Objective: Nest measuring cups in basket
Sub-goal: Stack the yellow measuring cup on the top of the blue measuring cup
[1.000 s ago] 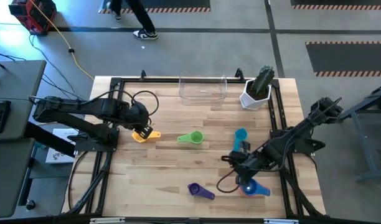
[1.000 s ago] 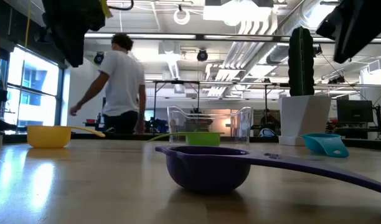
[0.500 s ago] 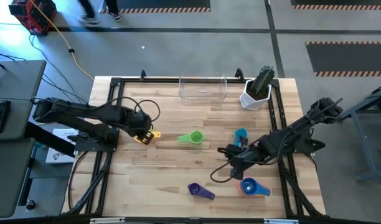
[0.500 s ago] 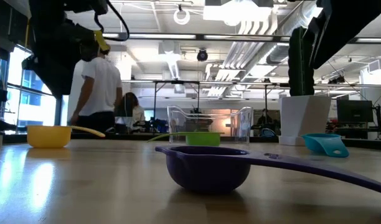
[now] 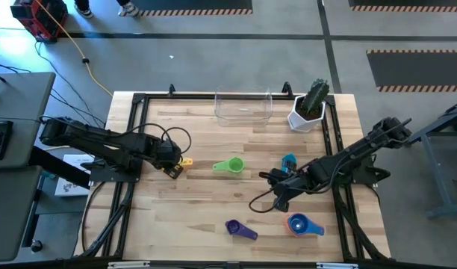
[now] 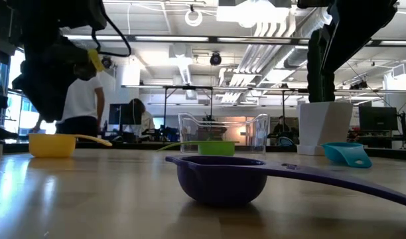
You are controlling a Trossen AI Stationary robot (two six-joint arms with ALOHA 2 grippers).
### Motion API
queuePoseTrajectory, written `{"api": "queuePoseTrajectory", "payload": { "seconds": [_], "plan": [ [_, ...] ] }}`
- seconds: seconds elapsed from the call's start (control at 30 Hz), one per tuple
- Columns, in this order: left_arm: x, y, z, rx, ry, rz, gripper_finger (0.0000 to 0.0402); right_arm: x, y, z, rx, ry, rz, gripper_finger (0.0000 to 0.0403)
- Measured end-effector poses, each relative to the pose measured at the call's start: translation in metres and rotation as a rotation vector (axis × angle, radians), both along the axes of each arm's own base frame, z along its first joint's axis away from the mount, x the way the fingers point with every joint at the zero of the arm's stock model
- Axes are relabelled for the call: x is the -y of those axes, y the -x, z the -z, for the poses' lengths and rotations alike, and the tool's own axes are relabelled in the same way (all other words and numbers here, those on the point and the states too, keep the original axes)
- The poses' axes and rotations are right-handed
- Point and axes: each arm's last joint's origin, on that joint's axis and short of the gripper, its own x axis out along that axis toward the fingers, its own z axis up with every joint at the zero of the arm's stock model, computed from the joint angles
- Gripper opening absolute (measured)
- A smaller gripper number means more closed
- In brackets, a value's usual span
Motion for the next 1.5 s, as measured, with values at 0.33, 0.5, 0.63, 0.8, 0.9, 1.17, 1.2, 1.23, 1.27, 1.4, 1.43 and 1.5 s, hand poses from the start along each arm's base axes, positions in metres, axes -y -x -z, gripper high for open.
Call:
{"api": "queuePoseTrajectory", "payload": {
  "seconds": [0.33, 0.5, 0.63, 0.8, 0.9, 1.17, 1.2, 1.23, 1.27, 1.4, 1.43, 1.5],
  "plan": [
    [0.002, -0.001, 0.019, 0.006, 0.011, -0.021, 0.0131, 0.0, 0.0, 0.0, 0.0, -0.001, 0.003, 0.0068],
    [0.002, -0.005, 0.03, -0.06, -0.001, -0.007, 0.0131, 0.0, 0.0, 0.0, 0.0, -0.001, 0.001, 0.0068],
    [0.002, -0.008, 0.039, -0.112, -0.02, -0.016, 0.013, 0.0, 0.0, 0.0, 0.001, -0.002, 0.003, 0.0068],
    [0.005, -0.01, 0.043, -0.126, -0.024, -0.005, 0.01, 0.0, 0.0, 0.0, 0.001, -0.002, 0.003, 0.0068],
    [0.007, -0.012, 0.043, -0.107, -0.024, 0.01, 0.0066, 0.0, 0.0, 0.0, 0.001, -0.001, 0.002, 0.0068],
    [0.017, -0.015, 0.037, -0.081, -0.029, 0.06, 0.0017, 0.0, 0.0, 0.0, 0.001, 0.003, -0.005, 0.0068],
    [0.019, -0.017, 0.034, -0.068, -0.022, 0.068, 0.0019, 0.0, 0.0, 0.0, 0.0, 0.004, -0.006, 0.0068],
    [0.021, -0.02, 0.031, -0.054, -0.019, 0.077, 0.002, 0.0, 0.0, 0.0, 0.001, 0.005, -0.006, 0.0068],
    [0.023, -0.023, 0.027, -0.039, -0.018, 0.091, 0.0019, 0.0, 0.0, 0.0, 0.002, 0.006, -0.005, 0.0068],
    [0.034, -0.039, 0.004, 0.066, -0.027, 0.182, 0.0007, 0.0, 0.0, 0.0, 0.003, 0.006, 0.001, 0.0068],
    [0.036, -0.043, -0.002, 0.099, -0.029, 0.201, 0.0006, 0.0, 0.0, 0.0, 0.004, 0.004, 0.006, 0.0068],
    [0.041, -0.051, -0.016, 0.164, -0.035, 0.26, 0.0007, 0.0, -0.001, 0.0, 0.008, -0.001, 0.014, 0.0068]
  ]
}}
